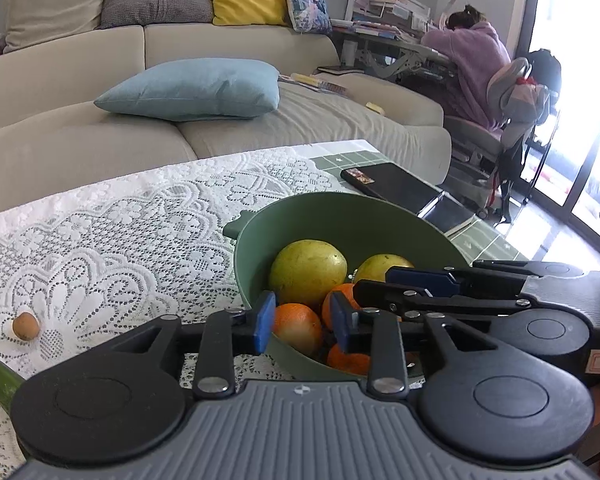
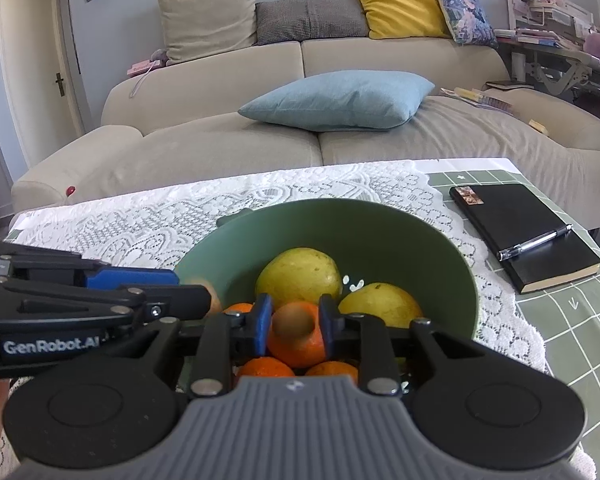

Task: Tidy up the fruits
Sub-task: 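Lower the kiwis into the colander and open both grippers, then withdraw both grippers toward the remaining kiwis beside the cucumber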

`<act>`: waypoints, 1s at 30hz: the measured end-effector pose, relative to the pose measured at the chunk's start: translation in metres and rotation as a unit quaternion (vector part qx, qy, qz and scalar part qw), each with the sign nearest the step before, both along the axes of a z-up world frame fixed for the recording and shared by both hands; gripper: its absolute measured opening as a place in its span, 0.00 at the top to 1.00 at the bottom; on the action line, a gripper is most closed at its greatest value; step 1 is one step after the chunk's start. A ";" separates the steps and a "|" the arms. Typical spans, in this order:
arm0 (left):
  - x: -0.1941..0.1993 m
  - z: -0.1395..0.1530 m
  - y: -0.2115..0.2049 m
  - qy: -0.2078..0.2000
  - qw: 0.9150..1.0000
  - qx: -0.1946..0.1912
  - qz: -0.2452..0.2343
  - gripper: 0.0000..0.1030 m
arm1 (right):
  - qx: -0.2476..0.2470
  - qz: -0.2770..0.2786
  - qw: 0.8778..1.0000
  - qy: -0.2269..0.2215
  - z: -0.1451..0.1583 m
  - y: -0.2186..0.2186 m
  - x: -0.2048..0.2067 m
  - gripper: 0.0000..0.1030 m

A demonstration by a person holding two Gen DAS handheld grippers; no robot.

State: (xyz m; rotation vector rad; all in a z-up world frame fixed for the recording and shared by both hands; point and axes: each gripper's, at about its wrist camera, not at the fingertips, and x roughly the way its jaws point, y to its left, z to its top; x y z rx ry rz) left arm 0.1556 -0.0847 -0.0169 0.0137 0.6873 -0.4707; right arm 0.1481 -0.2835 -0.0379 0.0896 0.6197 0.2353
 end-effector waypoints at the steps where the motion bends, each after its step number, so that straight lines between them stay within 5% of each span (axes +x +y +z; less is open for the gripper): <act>1: 0.000 0.001 0.001 0.000 1.000 -0.005 0.000 0.57 | 0.002 -0.003 1.000 -0.001 0.000 -0.001 0.000 0.67; 4: -0.001 0.002 0.004 0.000 1.000 -0.012 0.006 0.47 | 0.009 -0.008 1.000 -0.003 0.002 -0.003 0.000 0.66; 10: -0.009 0.010 0.012 -0.016 0.999 -0.027 0.019 0.47 | 0.019 -0.006 1.000 -0.023 0.006 -0.001 -0.005 0.66; 21: -0.030 0.012 0.047 -0.047 0.994 0.036 0.097 0.47 | 0.017 0.042 0.996 -0.074 0.011 0.028 -0.021 0.58; 30: -0.036 0.007 0.087 -0.041 0.988 0.036 0.144 0.47 | -0.004 0.082 0.991 -0.106 0.011 0.062 -0.034 0.58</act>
